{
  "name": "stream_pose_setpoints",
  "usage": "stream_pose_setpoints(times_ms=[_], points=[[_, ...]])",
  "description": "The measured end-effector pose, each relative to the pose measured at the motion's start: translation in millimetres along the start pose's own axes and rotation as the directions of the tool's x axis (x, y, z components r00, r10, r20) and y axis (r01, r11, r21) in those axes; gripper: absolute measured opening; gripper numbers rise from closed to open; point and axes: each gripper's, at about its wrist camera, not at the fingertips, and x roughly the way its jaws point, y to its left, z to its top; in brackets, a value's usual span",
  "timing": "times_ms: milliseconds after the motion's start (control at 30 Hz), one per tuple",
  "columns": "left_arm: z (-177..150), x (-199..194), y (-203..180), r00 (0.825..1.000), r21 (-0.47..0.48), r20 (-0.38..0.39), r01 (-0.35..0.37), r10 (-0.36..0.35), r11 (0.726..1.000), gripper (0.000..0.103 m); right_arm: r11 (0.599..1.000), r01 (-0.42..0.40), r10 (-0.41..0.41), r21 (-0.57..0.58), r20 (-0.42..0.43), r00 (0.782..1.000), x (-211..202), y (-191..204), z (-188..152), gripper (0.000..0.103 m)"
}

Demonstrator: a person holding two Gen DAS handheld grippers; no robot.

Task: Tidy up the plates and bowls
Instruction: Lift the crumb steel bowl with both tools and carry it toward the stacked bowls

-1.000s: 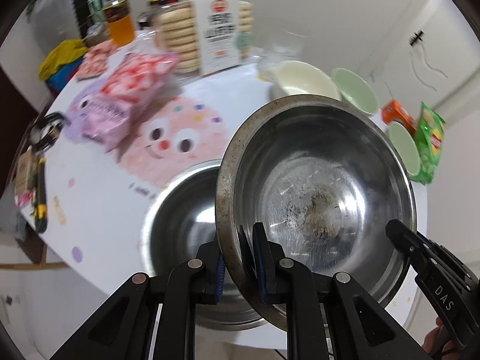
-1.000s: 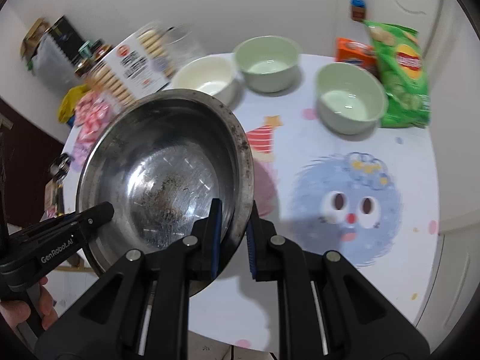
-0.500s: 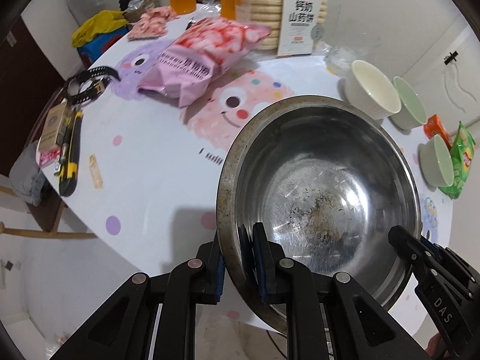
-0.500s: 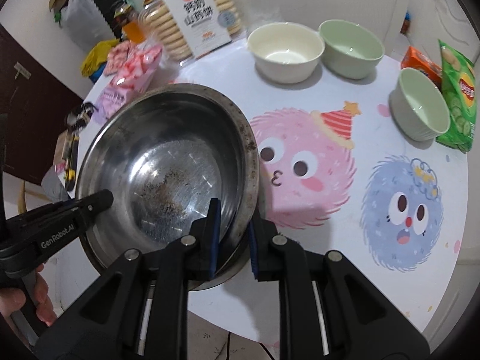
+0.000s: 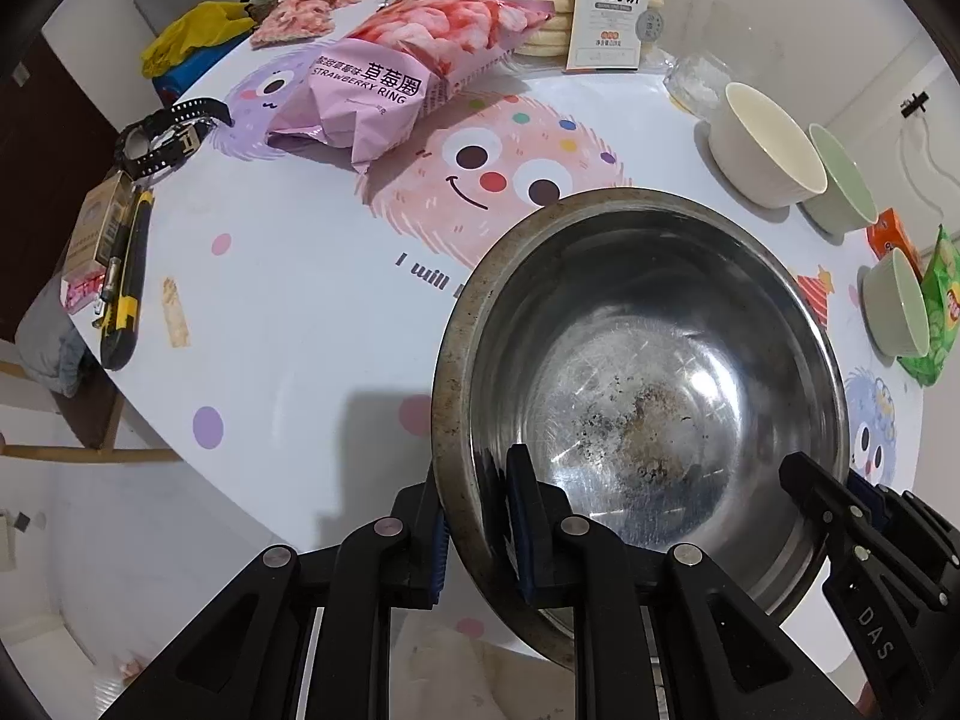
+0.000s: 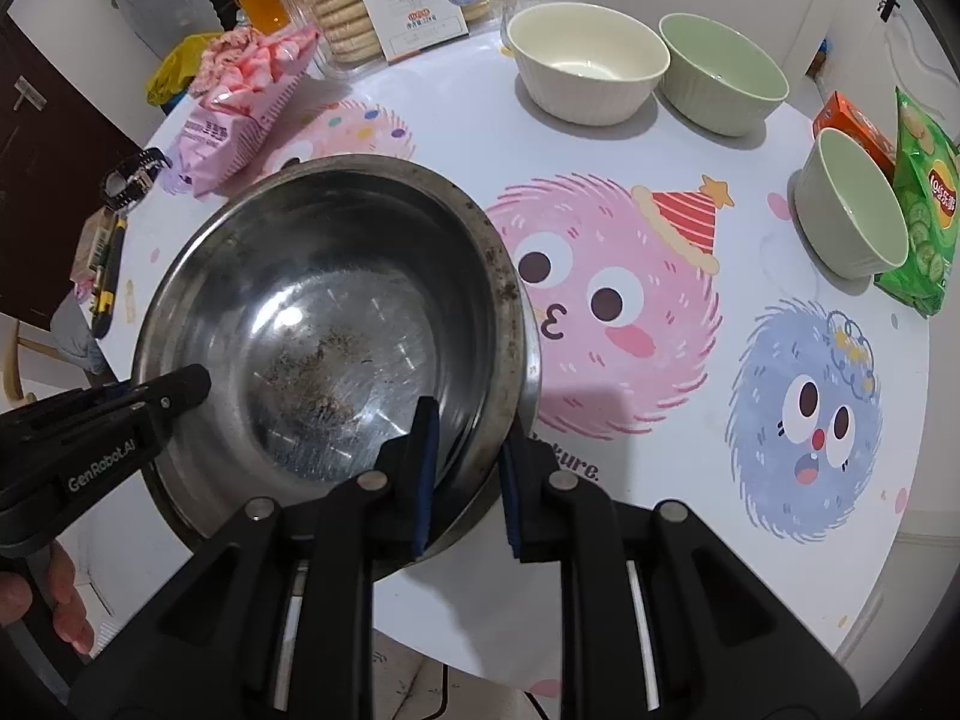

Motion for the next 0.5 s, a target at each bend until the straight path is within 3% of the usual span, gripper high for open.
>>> stream_pose_setpoints(times_ms=[500], points=[[-4.3,10.6,-2.8,0.999,0.025,-0.029,-0.018,0.019,1.000,0.020,0.998,0.050,-0.051,-0.039,-0.025,0.998,4.1,5.6,0.7,0.026]])
